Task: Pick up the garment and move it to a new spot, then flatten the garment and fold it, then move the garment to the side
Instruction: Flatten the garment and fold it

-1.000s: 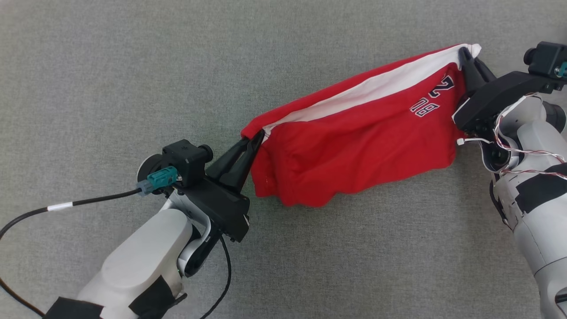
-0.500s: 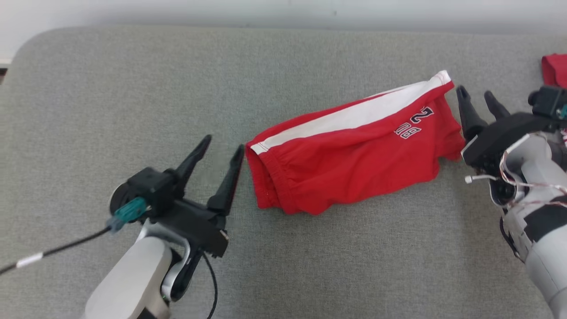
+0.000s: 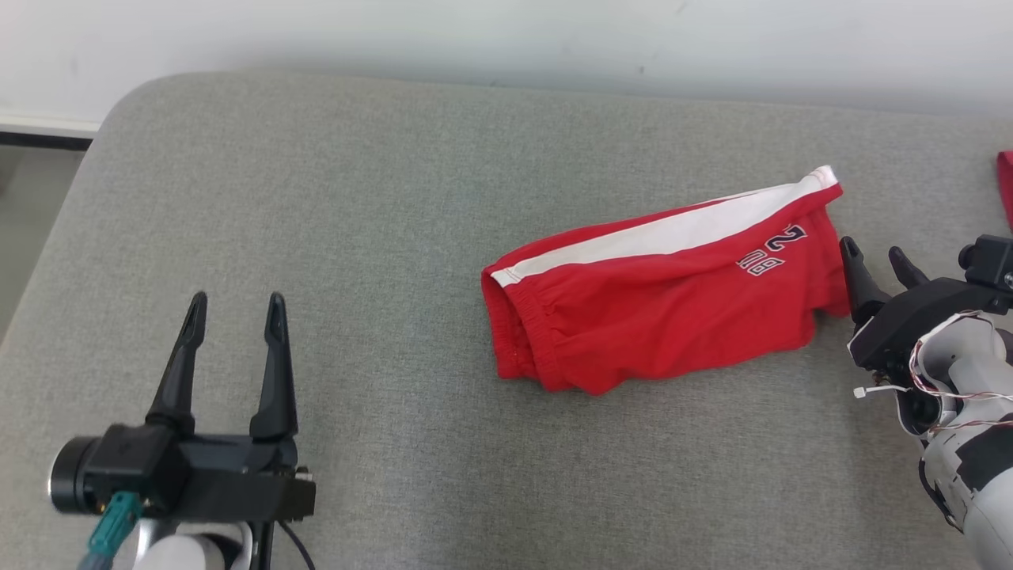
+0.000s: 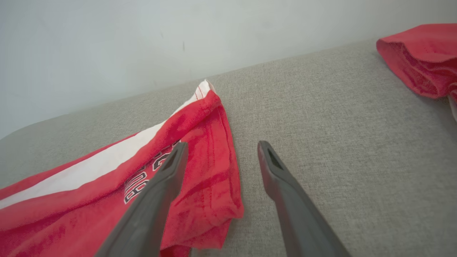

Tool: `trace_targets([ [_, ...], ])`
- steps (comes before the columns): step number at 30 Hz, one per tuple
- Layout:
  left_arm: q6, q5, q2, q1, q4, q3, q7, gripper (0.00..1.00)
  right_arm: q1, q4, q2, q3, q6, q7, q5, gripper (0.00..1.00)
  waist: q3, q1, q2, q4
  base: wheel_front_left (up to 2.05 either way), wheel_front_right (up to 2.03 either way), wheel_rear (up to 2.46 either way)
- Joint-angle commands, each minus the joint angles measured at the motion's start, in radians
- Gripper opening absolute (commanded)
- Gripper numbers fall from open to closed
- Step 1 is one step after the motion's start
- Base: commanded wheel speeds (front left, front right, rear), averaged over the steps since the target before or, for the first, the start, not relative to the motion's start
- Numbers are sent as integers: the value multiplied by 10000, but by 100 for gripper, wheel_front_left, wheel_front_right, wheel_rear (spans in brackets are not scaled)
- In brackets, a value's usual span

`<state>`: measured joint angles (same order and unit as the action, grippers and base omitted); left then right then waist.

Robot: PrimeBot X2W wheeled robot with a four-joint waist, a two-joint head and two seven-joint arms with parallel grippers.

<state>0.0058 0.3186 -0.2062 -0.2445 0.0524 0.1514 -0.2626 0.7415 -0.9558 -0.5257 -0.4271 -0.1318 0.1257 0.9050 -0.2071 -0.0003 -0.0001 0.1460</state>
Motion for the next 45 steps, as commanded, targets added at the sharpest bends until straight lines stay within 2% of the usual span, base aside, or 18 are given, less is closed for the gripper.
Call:
trace_targets([
  [1, -7, -255, 157, 304, -128, -181, -27, 100, -20, -74, -21, -73, 29, 36, 40, 100, -128, 3, 1, 130, 0, 0, 0],
  [6, -324, -931, 678, 801, -358, -714, -27, 100, 278, -379, -33, -331, 29, -34, -184, 100, -373, 3, 1, 316, 0, 0, 0],
  [14, -846, -1339, 1233, 975, -207, -1286, -27, 100, 622, -1155, 173, -841, 29, -507, -507, 100, -560, 3, 1, 423, 0, 0, 0],
  [15, -880, -1385, 1275, 965, -184, -1342, -27, 100, 610, -1250, 215, -916, 29, -635, -523, 79, -541, 3, 1, 421, 0, 0, 0],
  [17, -952, -1464, 1345, 981, -158, -1425, -27, 100, 545, -1276, 345, -1048, 27, -915, -409, 0, -479, 3, 1, 406, 0, 0, 0],
  [27, -1198, -1699, 1470, 1346, 73, -1779, -27, 100, -17, -356, 137, -1081, 29, -619, 485, 0, 349, 3, 1, 85, 0, 0, 0],
  [40, -1325, -1890, 1510, 2220, 91, -1923, -27, 100, -3182, 2193, -729, -1019, 29, -621, 2102, 0, 1265, 3, 1, -733, 0, 0, 0],
  [45, -1340, -1928, 1519, 2387, 11, -2065, -27, 100, -4109, 2871, -915, -804, 29, -571, 2298, 0, 1376, 3, 1, -927, 0, 0, 0],
])
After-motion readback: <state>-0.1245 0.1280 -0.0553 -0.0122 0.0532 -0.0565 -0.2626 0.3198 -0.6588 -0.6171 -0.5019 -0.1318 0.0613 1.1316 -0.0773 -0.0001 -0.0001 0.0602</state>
